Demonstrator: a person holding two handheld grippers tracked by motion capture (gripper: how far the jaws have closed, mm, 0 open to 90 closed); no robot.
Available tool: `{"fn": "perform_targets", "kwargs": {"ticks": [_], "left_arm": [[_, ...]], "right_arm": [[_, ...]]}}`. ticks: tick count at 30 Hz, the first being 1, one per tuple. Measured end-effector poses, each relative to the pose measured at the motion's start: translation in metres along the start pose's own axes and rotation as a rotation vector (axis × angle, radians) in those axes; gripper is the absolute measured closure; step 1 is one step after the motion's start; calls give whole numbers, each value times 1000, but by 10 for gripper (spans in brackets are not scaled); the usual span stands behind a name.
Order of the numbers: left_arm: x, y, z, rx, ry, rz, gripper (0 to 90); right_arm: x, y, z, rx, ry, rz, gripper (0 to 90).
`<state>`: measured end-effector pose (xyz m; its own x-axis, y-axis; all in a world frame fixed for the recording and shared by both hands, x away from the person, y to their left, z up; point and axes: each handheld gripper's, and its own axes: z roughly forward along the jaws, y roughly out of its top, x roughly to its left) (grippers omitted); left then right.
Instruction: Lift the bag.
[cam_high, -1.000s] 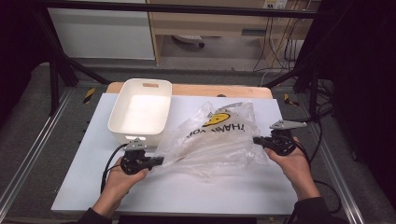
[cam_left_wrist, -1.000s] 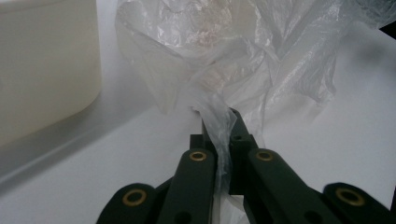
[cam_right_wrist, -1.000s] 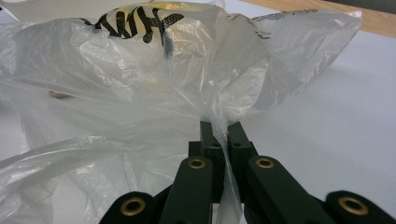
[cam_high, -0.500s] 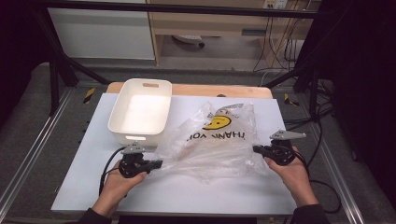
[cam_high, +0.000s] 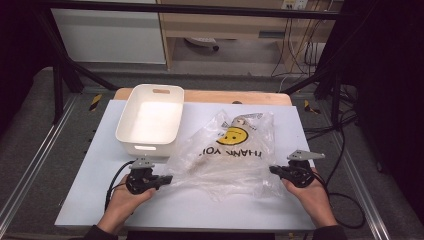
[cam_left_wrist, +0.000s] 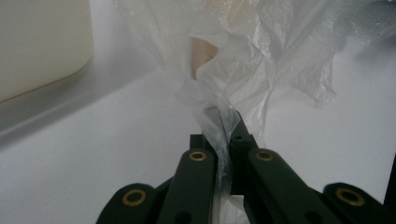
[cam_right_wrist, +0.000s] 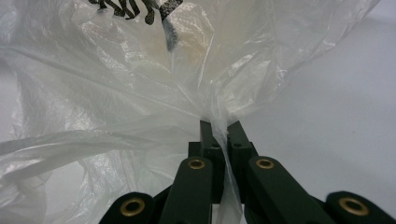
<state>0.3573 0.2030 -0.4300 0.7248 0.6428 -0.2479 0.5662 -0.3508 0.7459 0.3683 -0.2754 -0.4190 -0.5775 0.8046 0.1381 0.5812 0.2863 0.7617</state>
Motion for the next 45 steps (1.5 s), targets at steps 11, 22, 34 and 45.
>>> {"fn": "perform_targets", "kwargs": {"ticks": [11,22,34,45], "left_arm": [[-1,-9,0,14,0,0,900],[-7,-15,6,51,29,21,899],[-10,-18,5,56,47,23,892],[-10,-18,6,55,60,31,869]], "right_arm": [[7,-20,3,52,-4,-15,900],[18,-37,1,103,-16,-35,899],[22,-42,0,112,-15,-31,886],[22,-42,1,114,-18,-24,862]]}}
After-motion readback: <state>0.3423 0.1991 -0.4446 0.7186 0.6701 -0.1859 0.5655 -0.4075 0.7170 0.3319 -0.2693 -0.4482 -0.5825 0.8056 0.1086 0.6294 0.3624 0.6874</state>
